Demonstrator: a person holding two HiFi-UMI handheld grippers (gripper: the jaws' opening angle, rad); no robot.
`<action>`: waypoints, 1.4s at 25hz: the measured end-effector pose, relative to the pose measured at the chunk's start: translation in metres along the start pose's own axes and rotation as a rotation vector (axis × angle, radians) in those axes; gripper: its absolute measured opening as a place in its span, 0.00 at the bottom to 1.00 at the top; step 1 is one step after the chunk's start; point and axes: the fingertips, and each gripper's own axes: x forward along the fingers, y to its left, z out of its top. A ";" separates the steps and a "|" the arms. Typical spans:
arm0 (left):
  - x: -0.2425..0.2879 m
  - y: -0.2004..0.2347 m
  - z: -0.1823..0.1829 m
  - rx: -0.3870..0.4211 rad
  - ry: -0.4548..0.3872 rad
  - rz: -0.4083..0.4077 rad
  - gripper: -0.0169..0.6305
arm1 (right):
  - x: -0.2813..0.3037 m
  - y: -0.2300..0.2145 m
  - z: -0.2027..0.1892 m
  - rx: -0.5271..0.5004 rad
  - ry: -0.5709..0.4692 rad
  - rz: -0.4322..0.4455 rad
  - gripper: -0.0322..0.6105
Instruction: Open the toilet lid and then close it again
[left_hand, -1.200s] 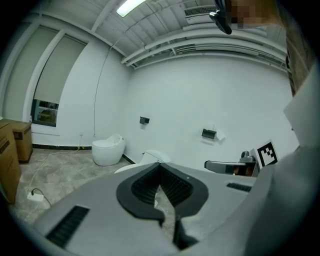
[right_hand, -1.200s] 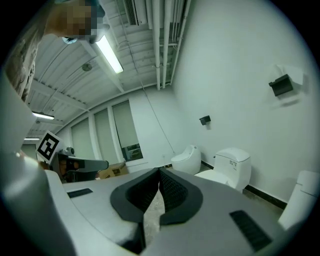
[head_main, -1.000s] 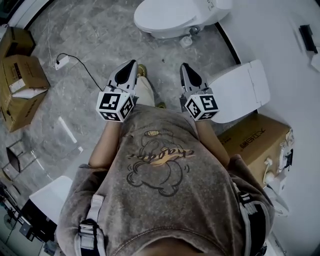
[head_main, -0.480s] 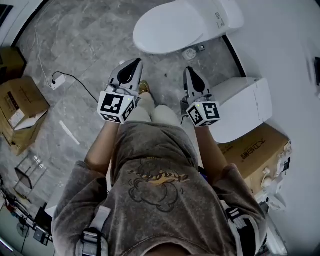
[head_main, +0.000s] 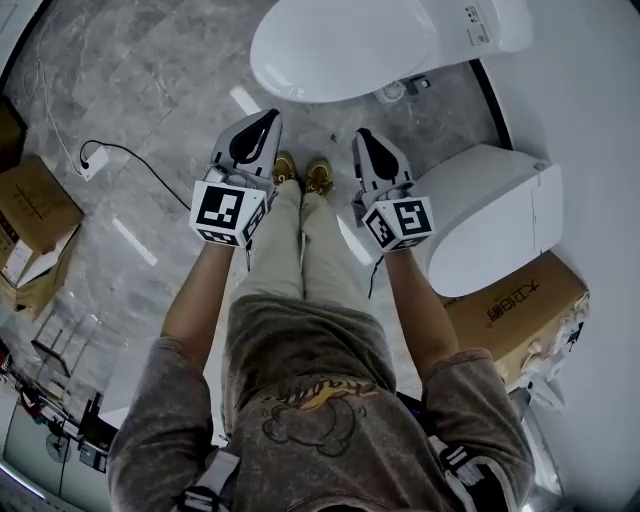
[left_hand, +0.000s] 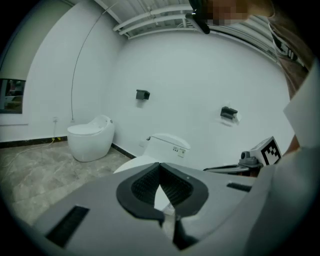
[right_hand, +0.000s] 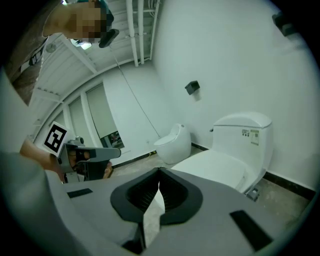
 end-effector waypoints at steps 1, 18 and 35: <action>0.010 0.006 -0.019 -0.009 0.014 0.004 0.04 | 0.010 -0.006 -0.019 0.005 0.019 0.006 0.09; 0.121 0.079 -0.264 -0.074 0.145 0.037 0.04 | 0.136 -0.073 -0.235 0.071 0.125 0.001 0.09; 0.131 0.079 -0.261 -0.102 0.137 0.027 0.04 | 0.142 -0.084 -0.226 0.052 0.127 -0.014 0.09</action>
